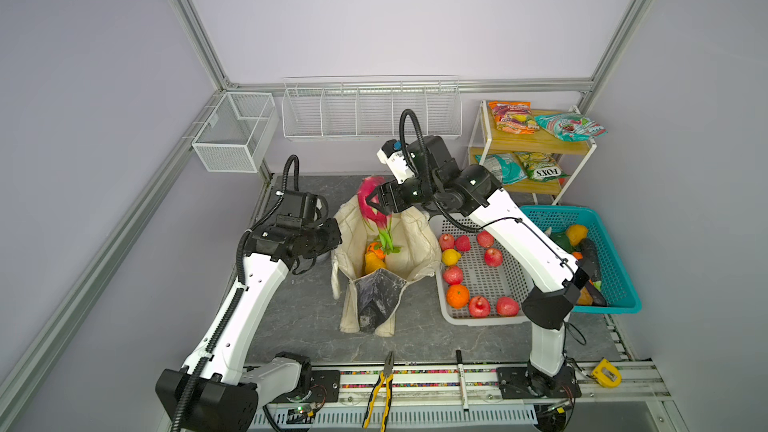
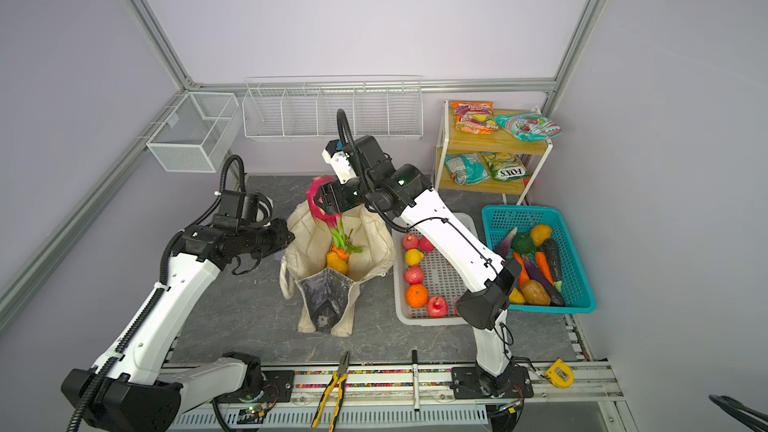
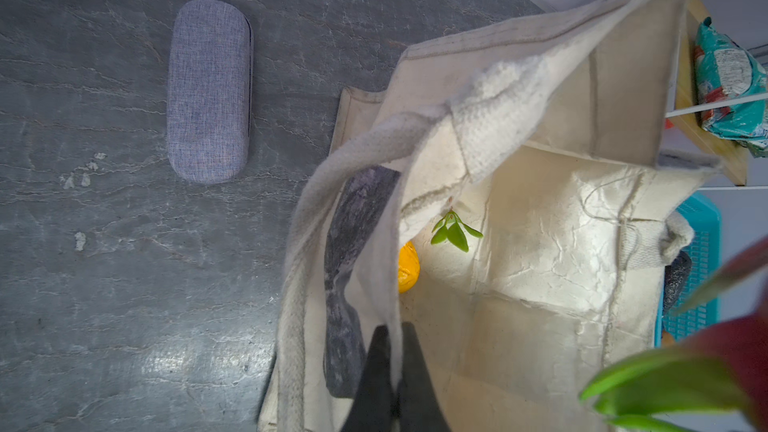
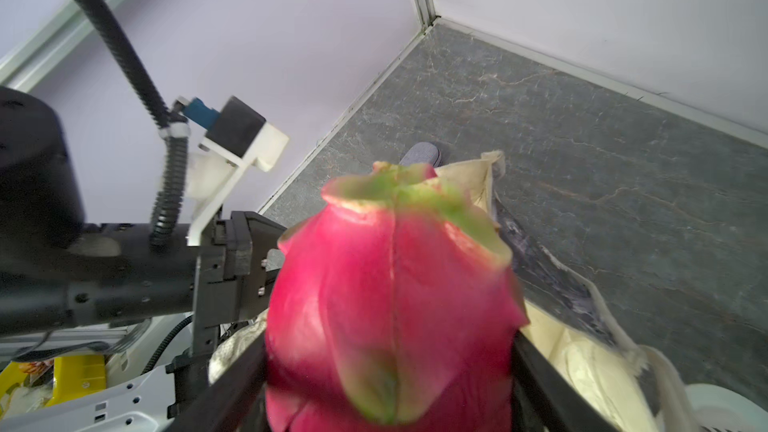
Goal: Place the food into the grocery bag and tie it
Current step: 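Lift the dragon fruit with the right gripper and carry it toward the bag, then lower the held dragon fruit into the bag beside the left gripper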
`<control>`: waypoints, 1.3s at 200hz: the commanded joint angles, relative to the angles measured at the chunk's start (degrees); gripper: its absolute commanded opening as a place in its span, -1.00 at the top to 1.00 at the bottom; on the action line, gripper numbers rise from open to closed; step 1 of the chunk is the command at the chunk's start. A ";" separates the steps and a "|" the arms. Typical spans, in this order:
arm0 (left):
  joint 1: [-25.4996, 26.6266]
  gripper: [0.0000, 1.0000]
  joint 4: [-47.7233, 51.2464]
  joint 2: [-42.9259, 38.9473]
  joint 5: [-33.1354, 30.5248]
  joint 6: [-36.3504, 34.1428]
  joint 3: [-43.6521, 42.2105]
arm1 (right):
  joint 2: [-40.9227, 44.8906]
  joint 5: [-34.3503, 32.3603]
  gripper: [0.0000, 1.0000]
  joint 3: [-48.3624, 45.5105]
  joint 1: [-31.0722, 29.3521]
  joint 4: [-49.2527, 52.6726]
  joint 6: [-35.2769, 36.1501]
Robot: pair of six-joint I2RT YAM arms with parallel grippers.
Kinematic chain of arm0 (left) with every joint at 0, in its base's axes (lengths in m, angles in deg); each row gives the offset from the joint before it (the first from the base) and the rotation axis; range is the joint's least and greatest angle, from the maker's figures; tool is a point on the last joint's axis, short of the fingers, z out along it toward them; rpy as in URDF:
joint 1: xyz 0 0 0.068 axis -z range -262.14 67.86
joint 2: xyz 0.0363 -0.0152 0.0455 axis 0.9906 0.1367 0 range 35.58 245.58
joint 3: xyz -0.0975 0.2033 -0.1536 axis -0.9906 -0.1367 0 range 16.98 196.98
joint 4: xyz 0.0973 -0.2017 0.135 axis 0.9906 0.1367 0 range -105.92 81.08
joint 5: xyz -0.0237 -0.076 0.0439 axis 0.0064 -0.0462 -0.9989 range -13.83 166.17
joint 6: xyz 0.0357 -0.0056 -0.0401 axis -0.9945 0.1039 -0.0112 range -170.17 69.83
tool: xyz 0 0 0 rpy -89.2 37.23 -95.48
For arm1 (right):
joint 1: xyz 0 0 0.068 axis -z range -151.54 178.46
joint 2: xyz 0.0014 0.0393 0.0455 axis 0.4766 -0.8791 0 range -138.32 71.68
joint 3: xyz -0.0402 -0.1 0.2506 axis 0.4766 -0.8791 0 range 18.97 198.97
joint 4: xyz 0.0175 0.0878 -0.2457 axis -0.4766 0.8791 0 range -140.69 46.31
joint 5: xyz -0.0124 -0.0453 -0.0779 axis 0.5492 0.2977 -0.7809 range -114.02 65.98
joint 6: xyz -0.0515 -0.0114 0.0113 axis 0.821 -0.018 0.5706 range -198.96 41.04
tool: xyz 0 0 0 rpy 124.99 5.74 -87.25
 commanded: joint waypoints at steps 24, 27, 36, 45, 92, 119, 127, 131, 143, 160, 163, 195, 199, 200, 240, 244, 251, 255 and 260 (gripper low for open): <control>-0.12 1.00 0.03 -1.06 -0.01 0.44 1.17 | 3.67 -0.27 -0.29 -11.75 -0.59 -7.98 0.73; -0.12 1.00 0.02 -1.02 -0.07 0.44 1.18 | 3.97 -0.31 -0.29 -12.63 -0.59 -8.29 0.71; -0.12 1.00 0.00 -1.03 -0.02 0.44 1.10 | 4.47 -0.31 -0.29 -14.44 -0.68 -9.12 0.57; -0.11 1.00 -0.07 -1.18 0.00 0.50 1.14 | 5.29 -0.44 -0.29 -16.26 -0.92 -10.09 0.63; -0.04 1.00 -0.29 -1.02 0.00 0.61 0.97 | 7.46 -1.06 -0.29 -21.79 -2.69 -12.01 0.69; -0.04 1.00 -0.53 -0.79 0.09 0.68 1.15 | 7.66 -2.08 -0.29 -22.77 -4.42 -11.59 1.69; -0.04 1.00 -0.60 -0.71 0.13 0.70 1.34 | 7.58 -2.37 -0.29 -23.00 -4.83 -11.42 1.83; -0.04 1.00 -0.58 -0.67 0.17 0.63 1.35 | 7.58 -2.42 -0.29 -23.12 -4.96 -11.41 1.88; -0.04 1.00 -0.59 -0.58 0.18 0.62 1.54 | 7.48 -2.75 -0.29 -23.60 -5.29 -11.32 1.91; -0.04 1.00 -0.71 -0.54 0.18 0.63 1.74 | 7.40 -3.04 -0.30 -24.49 -5.45 -11.30 1.98; -0.04 1.00 -0.74 -0.50 0.25 0.64 1.74 | 7.36 -3.05 -0.30 -24.72 -5.44 -11.32 2.08; -0.04 1.00 -0.52 -0.51 0.26 0.63 2.34 | 6.66 -3.45 -0.31 -26.62 -5.34 -11.21 2.98; -0.04 1.00 -0.51 -0.53 0.26 0.63 2.41 | 6.55 -3.48 -0.31 -26.89 -5.34 -11.23 3.09; -0.04 1.00 -0.50 -0.55 0.26 0.66 2.43 | 6.53 -3.48 -0.31 -27.00 -5.34 -11.19 3.09; -0.04 1.00 -0.18 -0.64 0.36 0.70 3.13 | 4.92 -2.62 -0.31 -28.77 -5.81 -11.40 2.92; -0.04 1.00 -0.16 -0.71 0.35 0.70 3.15 | 4.73 -2.63 -0.31 -28.77 -5.93 -11.32 2.94; 0.04 1.00 -0.19 -0.58 0.39 0.79 3.11 | 4.36 -2.65 -0.31 -28.77 -6.16 -11.24 3.10; 0.05 1.00 -0.15 -0.58 0.44 0.79 3.09 | 4.21 -2.64 -0.31 -28.77 -6.30 -11.23 3.19; 0.02 1.00 -0.23 -0.59 0.44 0.79 3.03 | 3.92 -2.69 -0.31 -28.77 -6.47 -11.15 3.25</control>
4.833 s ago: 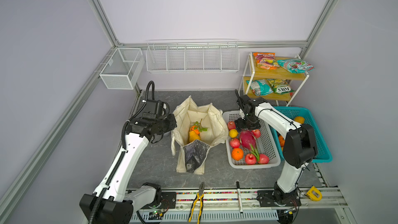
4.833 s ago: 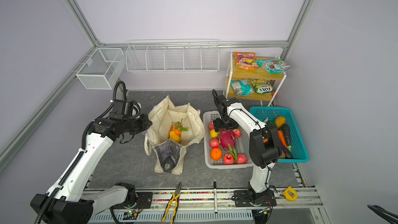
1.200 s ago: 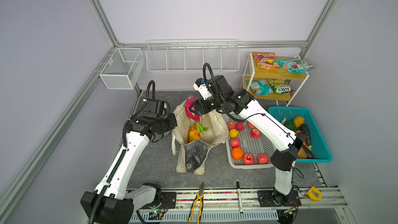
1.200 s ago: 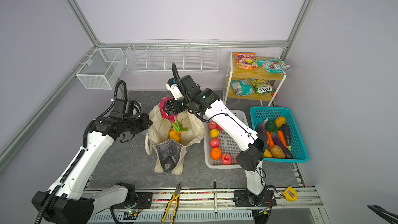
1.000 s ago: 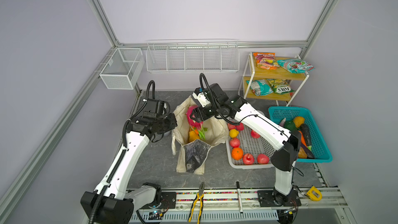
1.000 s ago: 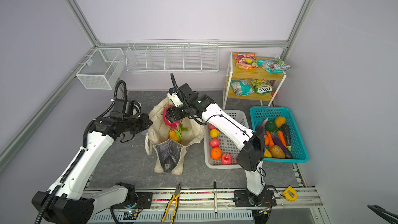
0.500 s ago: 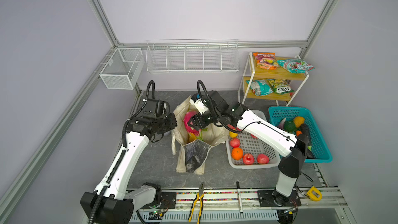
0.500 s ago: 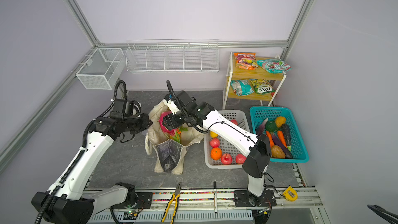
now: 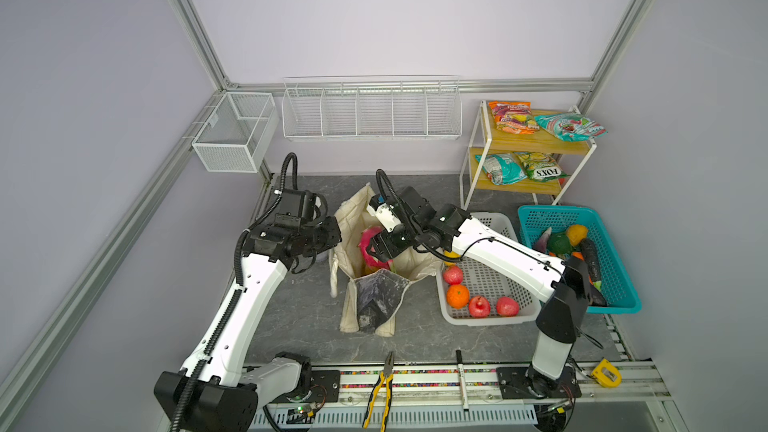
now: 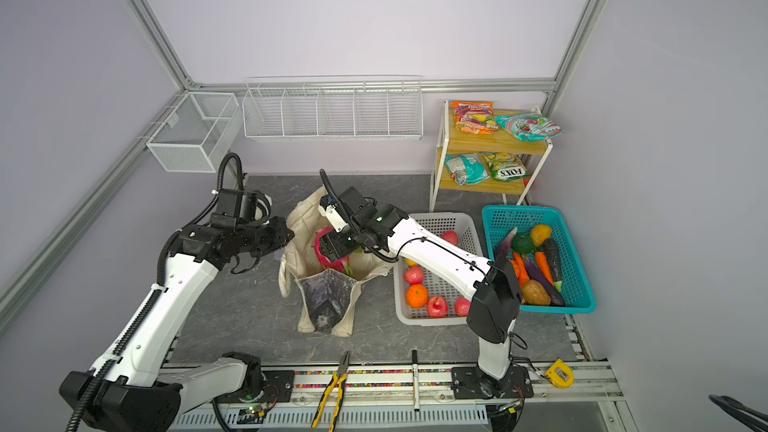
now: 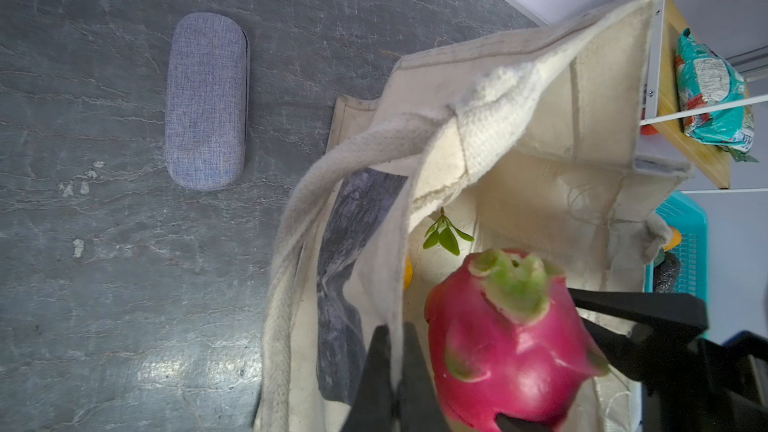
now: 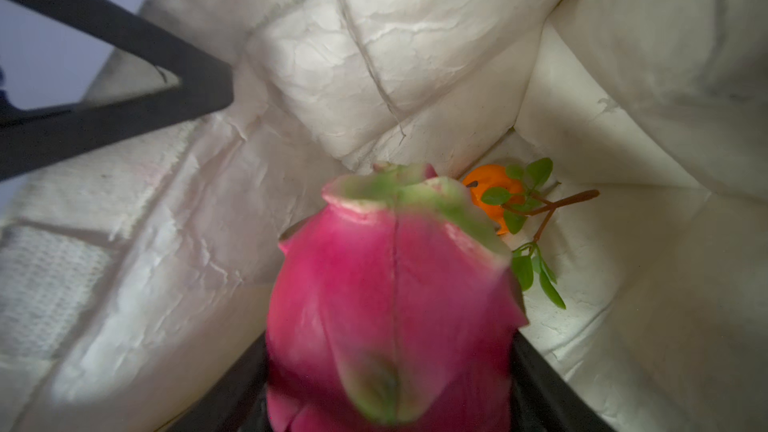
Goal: Place the food into the grocery bag and tie it
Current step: 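Lower the held dragon fruit into the bag beside the left gripper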
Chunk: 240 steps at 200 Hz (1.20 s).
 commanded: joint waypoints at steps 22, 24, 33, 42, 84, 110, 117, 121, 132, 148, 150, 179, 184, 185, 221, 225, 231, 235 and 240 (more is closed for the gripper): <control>0.03 1.00 -0.38 -0.45 0.42 0.66 1.80 | -2.58 0.88 -0.31 -0.82 -1.60 -0.87 1.46; 0.03 1.00 -0.35 -0.43 0.42 0.66 1.80 | -2.66 0.91 -0.31 -0.88 -1.63 -0.94 1.48; 0.03 1.00 -0.37 -0.33 0.42 0.59 1.80 | -3.09 1.05 -0.31 -1.07 -1.93 -0.96 1.53; 0.03 1.00 -0.43 -0.33 0.42 0.53 1.79 | -3.54 1.12 -0.32 -1.24 -2.15 -0.94 1.54; 0.03 1.00 -0.57 -0.23 0.42 0.57 2.02 | -5.00 0.96 -0.34 -3.08 -2.60 -0.76 1.49; 0.03 1.00 -0.52 -0.15 0.42 0.58 2.08 | -5.18 0.69 -0.36 -5.06 -2.60 -1.12 1.62; 0.03 1.00 -0.64 -0.15 0.43 0.57 2.05 | -5.35 0.53 -0.37 -5.44 -2.61 -1.10 1.58; 0.03 1.00 -0.61 -0.14 0.42 0.57 2.02 | -5.42 0.40 -0.38 -5.68 -2.61 -1.21 1.62; 0.03 1.00 -0.63 -0.13 0.55 0.57 1.98 | -5.53 0.10 -0.40 -6.24 -2.60 -1.51 1.71; 0.03 1.00 -0.60 -0.07 0.51 0.31 2.06 | -5.62 -0.28 -0.47 -7.09 -2.60 -2.18 1.63; 0.03 1.00 -0.59 -0.10 0.44 0.27 2.13 | -5.58 -0.37 -0.49 -7.17 -2.62 -2.30 1.56; 0.03 1.00 -0.55 -0.03 0.41 0.06 2.15 | -5.35 -0.61 -0.67 -7.93 -2.60 -4.63 1.80; 0.02 1.00 -0.56 -0.03 0.48 0.05 2.09 | -5.28 -0.66 -0.70 -8.07 -2.64 -5.20 1.76; 0.03 1.00 -0.57 -0.04 0.49 0.04 2.08 | -5.28 -0.66 -0.70 -8.07 -2.64 -5.20 1.76; 0.03 1.00 -0.92 0.12 0.68 0.13 1.93 | -5.18 1.69 -0.86 -7.90 -2.61 -8.47 4.24; 0.03 1.00 -0.93 0.13 0.69 0.14 1.97 | -5.26 1.71 -0.88 -7.85 -2.60 -8.58 4.55; 0.03 1.00 -0.90 0.06 0.68 0.10 1.95 | -5.19 1.71 -0.92 -7.84 -2.60 -8.77 4.88; 0.03 1.00 -0.88 0.02 0.68 0.05 2.01 | -5.19 1.65 -0.93 -7.85 -2.60 -8.94 5.07; 0.00 1.00 -0.80 0.01 0.71 0.09 2.05 | -5.10 1.47 -0.96 -7.99 -2.60 -9.28 5.22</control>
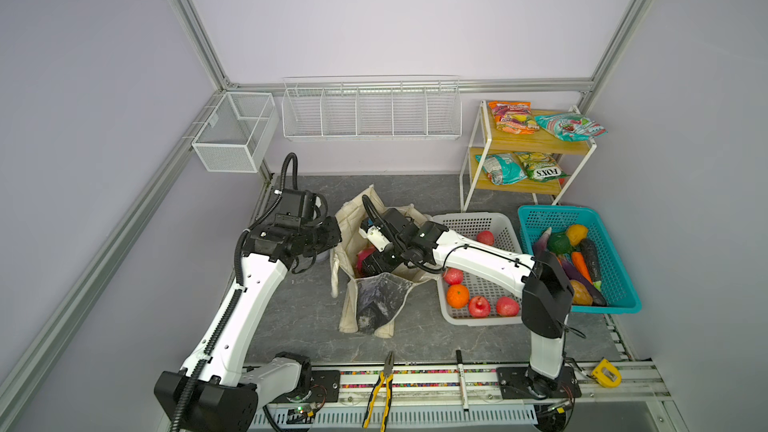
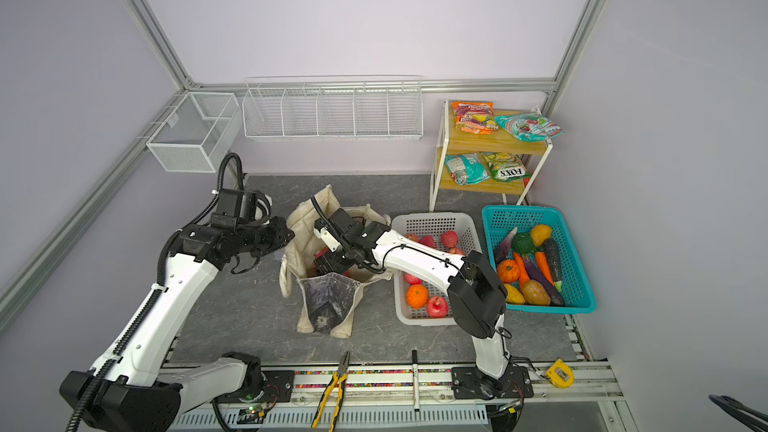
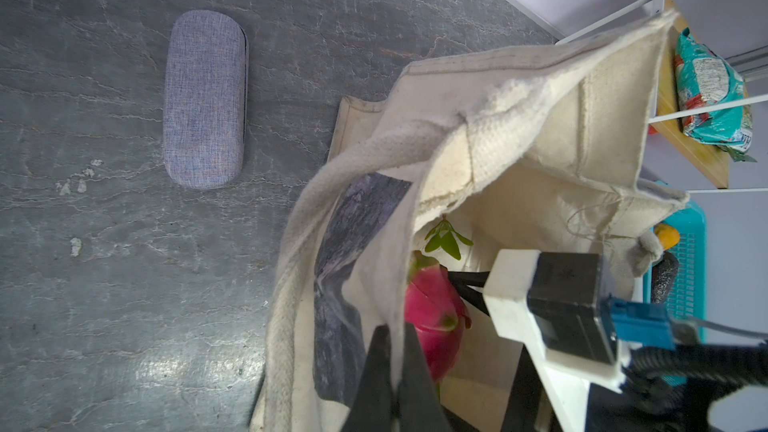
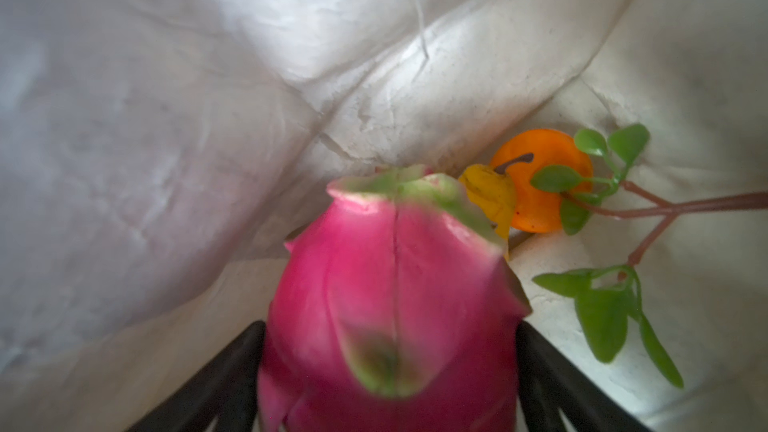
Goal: Place the food into the grocery bag and tie it
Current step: 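Lower the held dragon fruit into the bag beside the left gripper, then open the right gripper to release the dragon fruit and raise it out, then move the right gripper back over the white basket of apples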
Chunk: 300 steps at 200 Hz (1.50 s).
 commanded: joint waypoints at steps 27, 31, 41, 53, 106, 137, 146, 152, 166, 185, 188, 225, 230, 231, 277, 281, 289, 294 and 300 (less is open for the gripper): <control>0.03 1.00 -0.79 0.10 0.51 -0.18 2.06 | 0.26 0.09 -0.81 -1.42 -0.29 -3.25 3.43; 0.03 1.00 -0.72 0.09 0.51 -0.20 2.06 | 0.35 -0.23 -0.78 -1.47 -0.27 -3.33 3.44; 0.03 1.00 -0.77 -0.03 0.54 -0.20 1.91 | 0.61 -0.91 -0.75 -1.68 -0.26 -3.50 3.27; 0.03 1.00 -0.80 -0.08 0.51 -0.20 1.76 | 1.11 -1.85 -0.75 -1.78 -0.27 -3.83 2.82; 0.03 1.00 -0.78 -0.51 0.59 -0.51 1.26 | 4.23 -5.82 -0.75 1.02 -0.26 -1.60 1.59; 0.03 1.00 -0.99 -0.81 0.77 -0.66 0.60 | 6.69 -9.31 -0.75 5.68 -0.26 2.42 2.73; 0.03 1.00 -1.14 -0.86 0.78 -0.64 0.36 | 7.27 -10.15 -0.76 7.58 -0.24 4.08 3.44; 0.03 1.00 -1.22 -0.87 0.77 -0.64 0.31 | 7.77 -10.77 -0.76 8.86 -0.22 4.96 3.96; 0.03 1.00 -1.29 -0.87 0.91 -0.55 0.10 | 8.77 -11.55 -0.76 10.57 -0.18 5.99 4.80; 0.03 1.00 -1.59 -0.77 1.04 -0.37 0.07 | 9.64 -12.95 -0.75 13.07 -0.10 7.89 5.94; 0.03 1.00 -1.54 -0.73 1.10 -0.37 0.11 | 9.75 -13.29 -0.75 13.60 -0.09 8.33 6.14; 0.03 1.00 -1.47 -0.85 0.77 -0.37 0.12 | 13.80 -20.62 -0.76 18.12 0.97 10.86 8.36; 0.03 1.00 -1.50 -0.78 0.77 -0.30 0.02 | 14.77 -21.93 -0.76 17.88 1.40 10.58 8.47; 0.03 1.00 -1.46 -0.78 0.77 -0.29 0.03 | 15.00 -22.24 -0.76 17.85 1.45 10.50 8.47; 0.03 1.00 -1.58 -0.80 0.84 -0.03 -0.23 | 26.08 -30.29 -0.76 8.94 9.83 7.27 4.66; 0.03 1.00 -1.56 -0.78 0.82 -0.02 -0.24 | 27.18 -30.84 -0.77 7.55 10.75 6.96 3.74; 0.03 1.00 -1.40 -0.80 0.69 -0.10 -0.15 | 29.35 -31.83 -0.77 4.65 12.61 6.44 1.72; 0.03 1.00 -1.36 -0.79 0.68 -0.10 -0.14 | 30.59 -32.33 -0.78 2.84 13.82 6.37 0.34; 0.03 1.00 -1.38 -0.69 0.69 -0.11 -0.17 | 32.12 -32.90 -0.78 0.69 15.08 6.39 -1.55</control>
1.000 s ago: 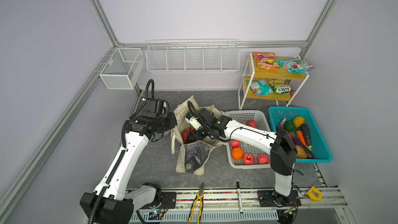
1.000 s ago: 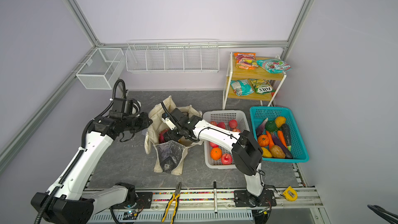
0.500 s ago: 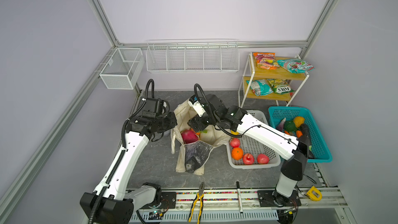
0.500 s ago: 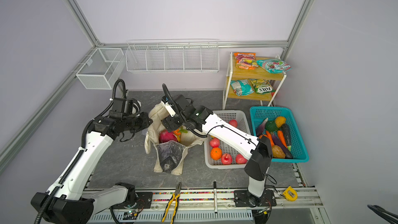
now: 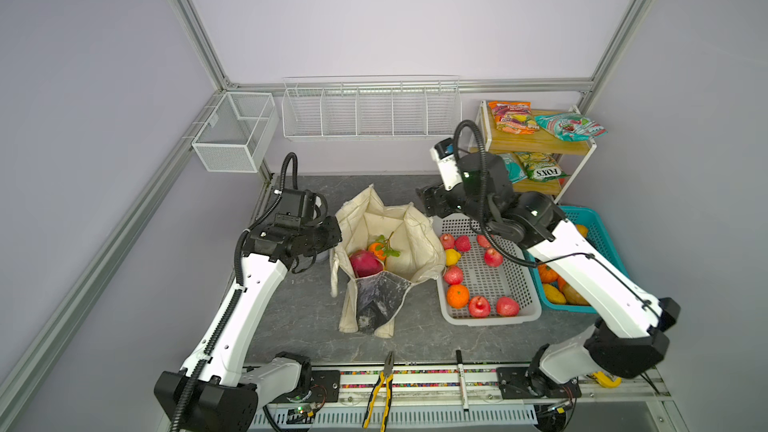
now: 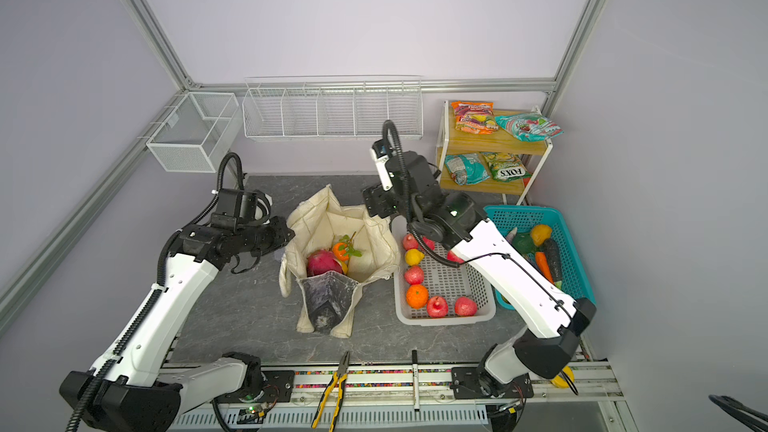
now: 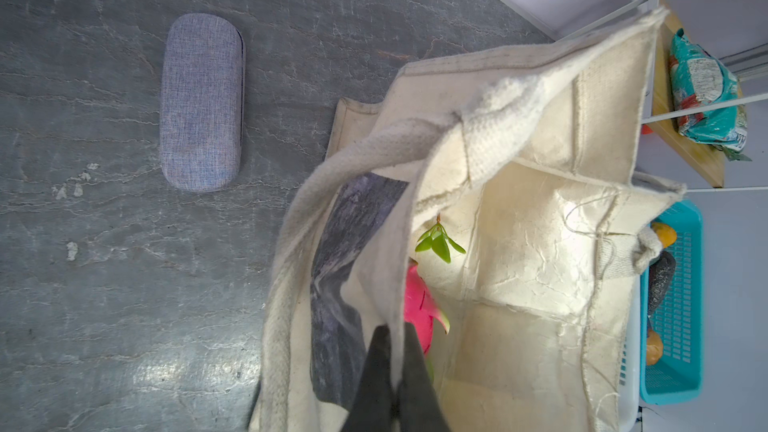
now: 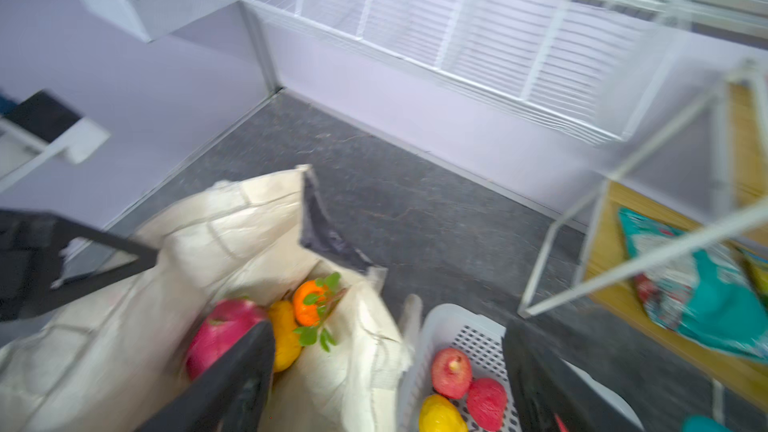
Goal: Place the food into the grocery bag and tie it
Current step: 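Move the right gripper back over the white basket of apples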
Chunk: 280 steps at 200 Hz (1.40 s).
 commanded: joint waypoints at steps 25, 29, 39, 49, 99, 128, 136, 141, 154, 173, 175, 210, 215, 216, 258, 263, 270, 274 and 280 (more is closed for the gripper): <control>0.03 1.00 -1.02 -0.51 0.53 0.39 -0.35 | 9.55 -6.93 -0.81 -15.19 9.61 1.67 -16.15; 0.03 1.00 -1.15 -0.45 0.64 0.48 -0.39 | 10.10 -6.92 -0.81 -16.57 10.37 2.15 -17.95; 0.03 1.00 -1.30 -0.28 0.80 0.68 -0.42 | 11.16 -6.89 -0.83 -19.44 11.64 3.48 -22.31; 0.03 1.00 -1.59 -0.16 1.09 0.93 -0.53 | 11.72 -6.60 -0.85 -21.93 12.59 4.69 -25.91; 0.12 1.00 -1.53 0.24 1.18 1.21 -0.49 | 9.10 -3.28 -0.87 -29.46 13.40 8.04 -35.07; 0.12 1.00 -1.28 0.28 1.12 1.25 -0.42 | 5.70 3.91 -0.88 -32.62 13.62 8.14 -39.85; 0.12 1.00 -1.18 0.25 0.98 1.21 -0.48 | 4.34 6.28 -0.89 -33.03 13.67 8.30 -40.87; 0.12 1.00 -1.19 0.18 0.98 1.29 -0.47 | 3.48 7.55 -0.89 -33.21 13.68 8.25 -41.13; 0.07 1.00 -1.17 -0.01 0.98 1.30 -0.55 | 0.51 11.26 -0.90 -33.27 13.71 8.54 -41.25; 0.09 1.00 -0.83 -0.26 0.79 1.29 -0.56 | -2.72 15.16 -0.90 -33.35 13.71 8.77 -41.04; 0.11 1.00 -0.81 -0.25 0.82 1.23 -0.55 | -3.07 15.39 -0.90 -33.40 13.69 8.77 -41.00; 0.12 1.00 -0.45 -1.10 0.35 1.35 -0.82 | -5.65 18.08 -0.91 -34.95 13.69 6.65 -39.43; 0.11 1.00 -0.43 -1.21 0.27 1.38 -0.89 | -5.68 18.16 -0.92 -35.22 13.69 5.90 -38.88; 0.12 1.00 -0.44 -1.26 0.27 1.38 -0.89 | -5.68 18.16 -0.92 -35.22 13.69 5.90 -38.88; 0.11 1.00 -0.27 -1.89 0.09 1.67 -1.08 | -6.47 19.32 -0.99 -37.25 14.41 3.34 -38.35; 0.12 1.00 -0.26 -2.02 0.09 1.73 -1.17 | -6.60 19.90 -1.00 -37.54 14.54 2.93 -38.35; 0.12 1.00 -0.25 -2.11 0.03 1.82 -1.23 | -6.78 20.62 -0.98 -37.89 14.51 2.27 -38.56; 0.12 1.00 -0.23 -2.16 0.01 1.82 -1.30 | -6.90 21.05 -0.97 -38.13 14.49 1.92 -38.68; 0.10 1.00 -0.22 -2.19 0.00 1.82 -1.39 | -7.04 21.50 -0.96 -38.39 14.56 1.55 -38.98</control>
